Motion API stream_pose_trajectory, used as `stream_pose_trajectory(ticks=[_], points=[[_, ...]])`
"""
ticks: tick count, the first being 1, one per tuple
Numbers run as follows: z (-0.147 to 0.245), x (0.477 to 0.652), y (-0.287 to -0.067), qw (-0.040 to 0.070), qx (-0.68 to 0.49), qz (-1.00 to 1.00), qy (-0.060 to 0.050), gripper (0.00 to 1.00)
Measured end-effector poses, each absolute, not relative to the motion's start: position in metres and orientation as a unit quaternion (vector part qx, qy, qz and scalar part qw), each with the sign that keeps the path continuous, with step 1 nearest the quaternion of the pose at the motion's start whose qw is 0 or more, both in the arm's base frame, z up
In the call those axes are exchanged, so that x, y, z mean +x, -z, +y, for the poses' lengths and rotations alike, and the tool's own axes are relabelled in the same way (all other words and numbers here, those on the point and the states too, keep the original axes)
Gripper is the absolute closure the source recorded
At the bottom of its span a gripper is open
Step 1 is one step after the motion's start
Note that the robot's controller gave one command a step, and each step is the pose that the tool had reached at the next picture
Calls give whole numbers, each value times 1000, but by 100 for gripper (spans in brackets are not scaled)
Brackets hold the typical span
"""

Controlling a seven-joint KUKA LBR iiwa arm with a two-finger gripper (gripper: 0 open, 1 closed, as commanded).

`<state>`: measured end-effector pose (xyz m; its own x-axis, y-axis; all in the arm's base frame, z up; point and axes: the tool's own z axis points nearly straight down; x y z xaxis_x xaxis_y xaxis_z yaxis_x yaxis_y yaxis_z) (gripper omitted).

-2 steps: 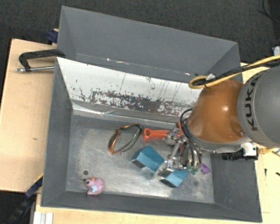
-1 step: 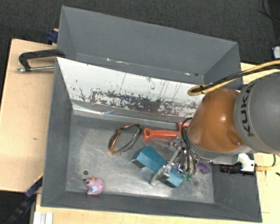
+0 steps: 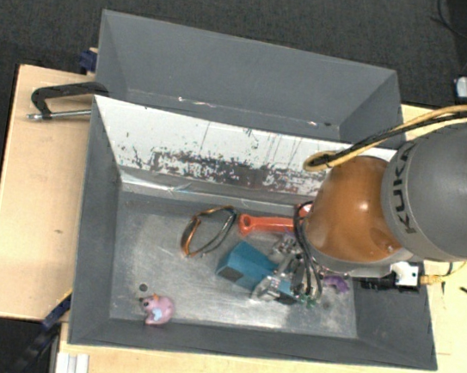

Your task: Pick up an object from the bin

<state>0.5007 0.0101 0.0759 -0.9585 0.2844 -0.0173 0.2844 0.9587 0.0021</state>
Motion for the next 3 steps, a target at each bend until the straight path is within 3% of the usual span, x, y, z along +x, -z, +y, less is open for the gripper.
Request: stream_pose_trajectory(ticks=[2,3], points=[[10,499,-79,4,144,990,0,100],[12,495,-93,-2,143,990,0,100]])
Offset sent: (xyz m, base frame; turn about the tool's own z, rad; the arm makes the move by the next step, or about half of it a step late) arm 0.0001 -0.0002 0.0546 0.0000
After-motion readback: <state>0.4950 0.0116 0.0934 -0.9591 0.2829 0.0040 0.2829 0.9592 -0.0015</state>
